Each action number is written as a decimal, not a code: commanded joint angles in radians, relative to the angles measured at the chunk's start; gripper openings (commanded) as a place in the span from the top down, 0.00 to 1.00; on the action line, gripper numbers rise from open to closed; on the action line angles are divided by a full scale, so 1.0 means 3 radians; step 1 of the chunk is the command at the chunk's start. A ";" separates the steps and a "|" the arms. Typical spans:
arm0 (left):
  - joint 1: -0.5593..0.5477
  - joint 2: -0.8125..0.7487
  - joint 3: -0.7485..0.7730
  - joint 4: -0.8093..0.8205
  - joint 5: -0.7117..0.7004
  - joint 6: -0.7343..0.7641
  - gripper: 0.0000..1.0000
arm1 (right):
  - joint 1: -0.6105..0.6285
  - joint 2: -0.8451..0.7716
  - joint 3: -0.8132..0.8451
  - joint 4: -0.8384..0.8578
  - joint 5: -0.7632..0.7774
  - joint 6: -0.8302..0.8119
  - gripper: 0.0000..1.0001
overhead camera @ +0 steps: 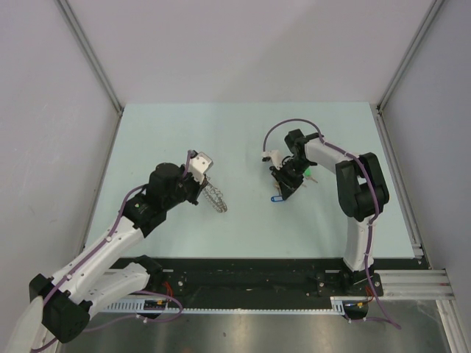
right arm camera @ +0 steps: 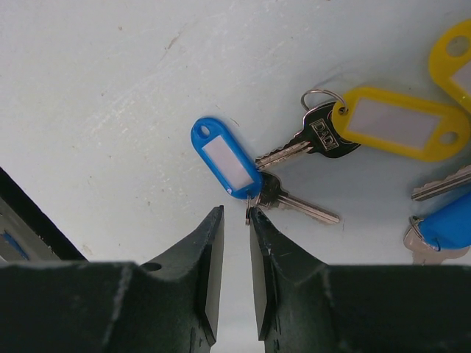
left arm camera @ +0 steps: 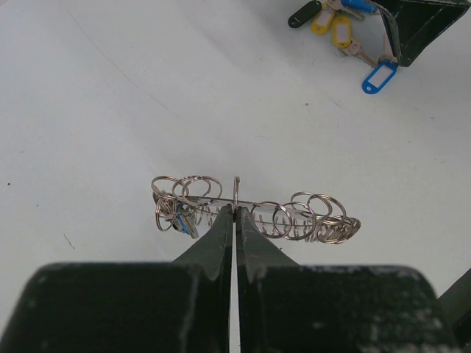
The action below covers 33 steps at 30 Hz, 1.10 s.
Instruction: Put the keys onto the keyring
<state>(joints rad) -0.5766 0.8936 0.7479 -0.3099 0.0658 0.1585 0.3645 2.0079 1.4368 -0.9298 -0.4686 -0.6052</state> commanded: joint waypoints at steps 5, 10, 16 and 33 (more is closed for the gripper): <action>-0.0021 -0.0074 0.0018 0.0149 0.0062 0.0055 0.99 | -0.0008 0.0056 0.0109 -0.0107 -0.0033 -0.0043 0.80; -0.0026 -0.0064 0.0018 0.0149 0.0057 0.0060 1.00 | -0.0008 0.0102 0.0114 -0.0076 0.0008 -0.0023 0.80; -0.0021 -0.0059 0.0018 0.0149 0.0057 0.0060 1.00 | -0.0008 0.0103 0.0114 -0.0025 0.0049 0.0008 0.85; -0.0021 -0.0064 0.0028 0.0144 0.0082 0.0070 1.00 | 0.0125 -0.0332 0.0094 0.0036 0.0335 0.0120 1.00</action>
<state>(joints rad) -0.5770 0.8936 0.7479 -0.3099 0.0666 0.1589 0.3752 2.0190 1.4368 -0.9352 -0.4126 -0.5922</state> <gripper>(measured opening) 0.007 0.010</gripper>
